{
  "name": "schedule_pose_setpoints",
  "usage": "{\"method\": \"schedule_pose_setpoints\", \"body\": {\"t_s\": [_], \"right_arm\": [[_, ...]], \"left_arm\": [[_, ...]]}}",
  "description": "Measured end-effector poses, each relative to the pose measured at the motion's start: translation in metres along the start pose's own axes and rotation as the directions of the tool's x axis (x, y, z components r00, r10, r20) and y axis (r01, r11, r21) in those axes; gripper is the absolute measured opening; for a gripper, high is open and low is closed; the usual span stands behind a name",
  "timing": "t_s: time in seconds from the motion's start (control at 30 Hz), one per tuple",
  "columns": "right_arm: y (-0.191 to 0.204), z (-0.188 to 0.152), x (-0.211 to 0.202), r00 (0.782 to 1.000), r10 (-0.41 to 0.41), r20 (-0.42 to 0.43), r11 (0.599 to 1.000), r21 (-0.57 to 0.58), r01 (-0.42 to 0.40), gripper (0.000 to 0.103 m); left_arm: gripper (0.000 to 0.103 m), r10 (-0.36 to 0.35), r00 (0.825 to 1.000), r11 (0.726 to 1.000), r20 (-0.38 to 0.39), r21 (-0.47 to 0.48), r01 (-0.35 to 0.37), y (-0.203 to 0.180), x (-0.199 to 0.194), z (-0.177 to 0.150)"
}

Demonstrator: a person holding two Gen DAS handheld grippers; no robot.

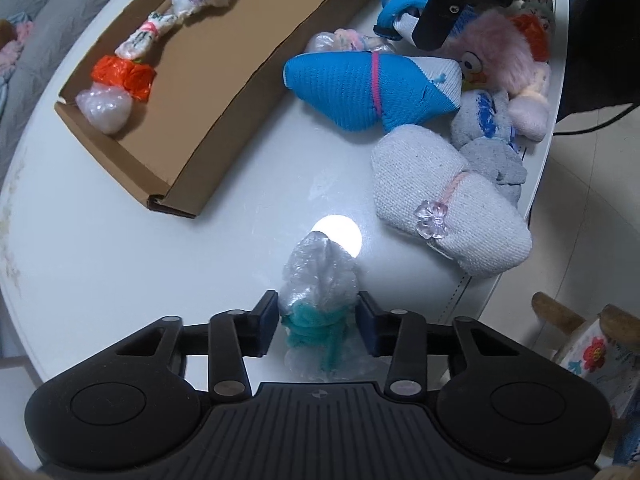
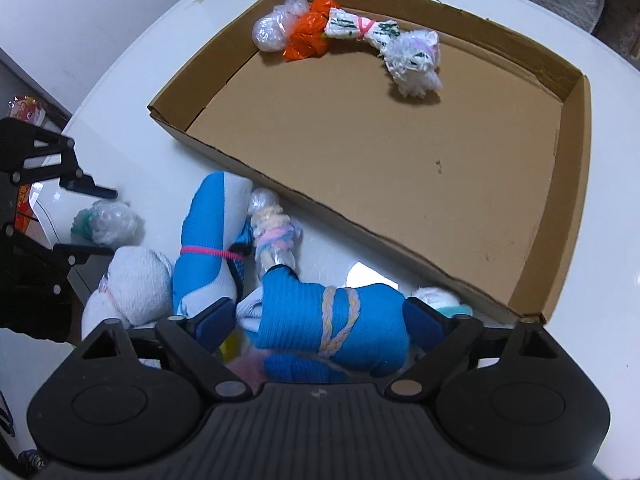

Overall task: Organize objects
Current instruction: 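Grasp the teal-tied bubble-wrap bundle with left tool while right tool grasps the blue sock bundle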

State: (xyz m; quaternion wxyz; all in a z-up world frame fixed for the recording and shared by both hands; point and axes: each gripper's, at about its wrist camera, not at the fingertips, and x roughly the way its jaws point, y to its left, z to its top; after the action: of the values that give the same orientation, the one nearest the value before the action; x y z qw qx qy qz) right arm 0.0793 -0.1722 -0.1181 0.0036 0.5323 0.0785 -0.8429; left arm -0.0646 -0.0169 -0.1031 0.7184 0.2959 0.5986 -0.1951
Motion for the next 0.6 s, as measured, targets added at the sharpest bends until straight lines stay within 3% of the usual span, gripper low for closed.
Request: {"method": "schedule_pose_setpoints", "body": {"t_s": [0.3,0.4,0.6], "right_arm": [[-0.007,0.0,-0.008,0.999,0.021,0.034,0.999,0.04,-0.022,0.074],[-0.005,0.0,-0.005,1.0,0.012,0.025,0.999,0.032,-0.013,0.074],[0.008,0.003,0.004,1.0,-0.025,0.018,0.999,-0.044,0.026,0.084]], "left_arm": [[0.043,-0.045,0.999,0.987,0.03,-0.151,0.049,0.021,-0.015,0.004],[0.043,-0.046,0.999,0.978,0.017,-0.201,0.048,0.029,-0.014,0.005],[0.043,-0.033,0.999,0.973,-0.008,-0.229,0.03,0.033,-0.009,0.006]]}}
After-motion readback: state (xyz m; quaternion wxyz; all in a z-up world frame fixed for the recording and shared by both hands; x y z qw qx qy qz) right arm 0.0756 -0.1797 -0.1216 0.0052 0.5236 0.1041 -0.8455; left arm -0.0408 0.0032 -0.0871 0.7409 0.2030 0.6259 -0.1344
